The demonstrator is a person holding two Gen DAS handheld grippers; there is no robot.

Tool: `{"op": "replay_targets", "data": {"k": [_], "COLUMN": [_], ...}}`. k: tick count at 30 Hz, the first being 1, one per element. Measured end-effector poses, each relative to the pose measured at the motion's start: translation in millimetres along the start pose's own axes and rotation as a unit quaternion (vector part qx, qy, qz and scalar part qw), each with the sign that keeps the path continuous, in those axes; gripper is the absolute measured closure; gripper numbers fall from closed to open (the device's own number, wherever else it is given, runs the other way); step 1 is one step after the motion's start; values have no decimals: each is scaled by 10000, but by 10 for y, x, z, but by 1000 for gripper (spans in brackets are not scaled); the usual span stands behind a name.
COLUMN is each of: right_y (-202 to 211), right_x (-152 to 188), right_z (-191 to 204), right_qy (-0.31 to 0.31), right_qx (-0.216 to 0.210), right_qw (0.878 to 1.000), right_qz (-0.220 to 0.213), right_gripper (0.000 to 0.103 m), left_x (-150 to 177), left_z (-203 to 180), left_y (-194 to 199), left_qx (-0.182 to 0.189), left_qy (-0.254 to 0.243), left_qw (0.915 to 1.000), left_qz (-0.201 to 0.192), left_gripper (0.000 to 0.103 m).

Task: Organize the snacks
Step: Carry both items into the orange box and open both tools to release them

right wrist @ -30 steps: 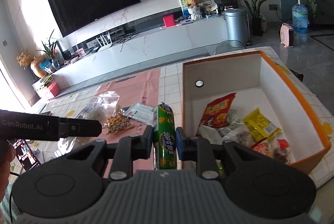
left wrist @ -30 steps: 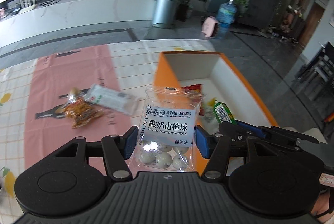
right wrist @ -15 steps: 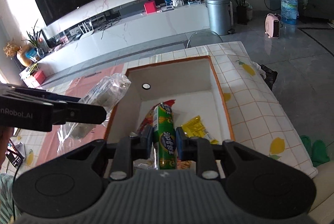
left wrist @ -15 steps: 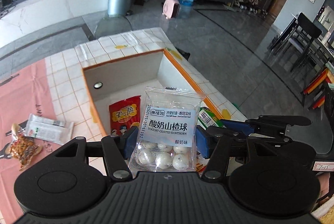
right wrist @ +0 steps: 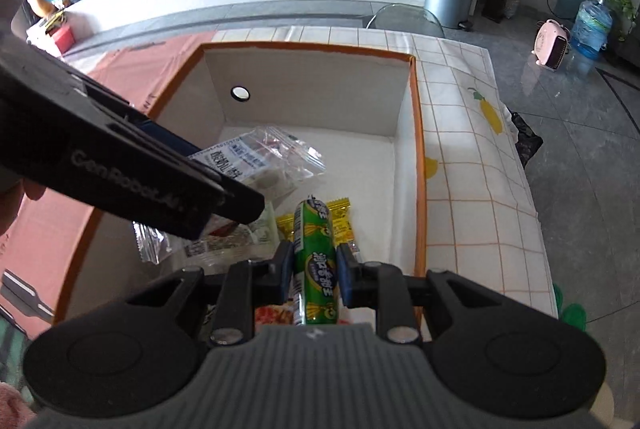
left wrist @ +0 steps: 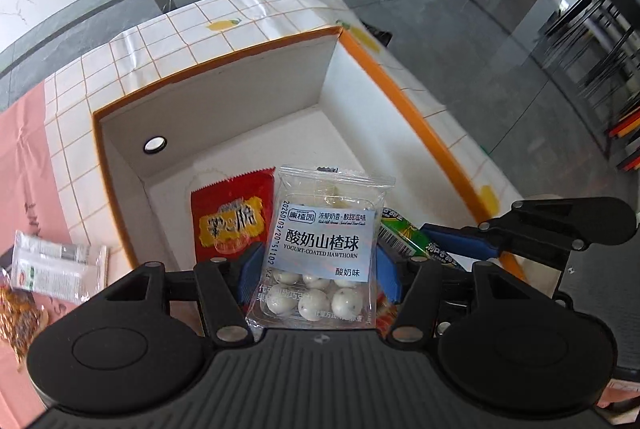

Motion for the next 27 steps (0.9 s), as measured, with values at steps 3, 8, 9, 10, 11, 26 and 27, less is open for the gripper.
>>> {"op": "replay_targets", "data": {"k": [3, 8, 9, 10, 11, 26, 27], "right_y": [-137, -289, -303, -315, -327, -584, -595], "right_x": [-73, -137, -154, -168, -181, -200, -198], "right_z": [-24, 0, 15, 34, 42, 97, 98], "right_qy": [87, 323, 402, 458, 471, 765, 778], "right_qx": [27, 150, 185, 193, 178, 501, 526], "right_qw": [9999, 9989, 9986, 9983, 9983, 9948, 9945], "right_qz": [133, 294, 291, 299, 305, 451, 466], "right_gripper": [84, 83, 83, 84, 83, 83, 83], "left_x": [-54, -81, -72, -71, -57, -11, -5], "left_z": [35, 113, 135, 148, 164, 160, 161], "left_y": [-95, -206, -220, -240, -255, -292, -273], "left_qx": [-65, -90, -100, -110, -112, 95, 113], "left_qy": [34, 57, 64, 64, 47, -232, -232], "left_qw": [9999, 9998, 9997, 9997, 9997, 9996, 9996], "left_qz": [85, 184, 195, 208, 228, 132, 96], "left_gripper": [36, 36, 36, 36, 36, 28, 27]}}
Point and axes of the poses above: each gripper's, at about its wrist camera, not at the fingertips, and y roughly against the way its jaws point, z to its left, x to its underside, the point moved 5 cm from there along -y, roughly the way its jaws point, and after that the axes turned 8 degrees about -x, right-handed, at the moved point
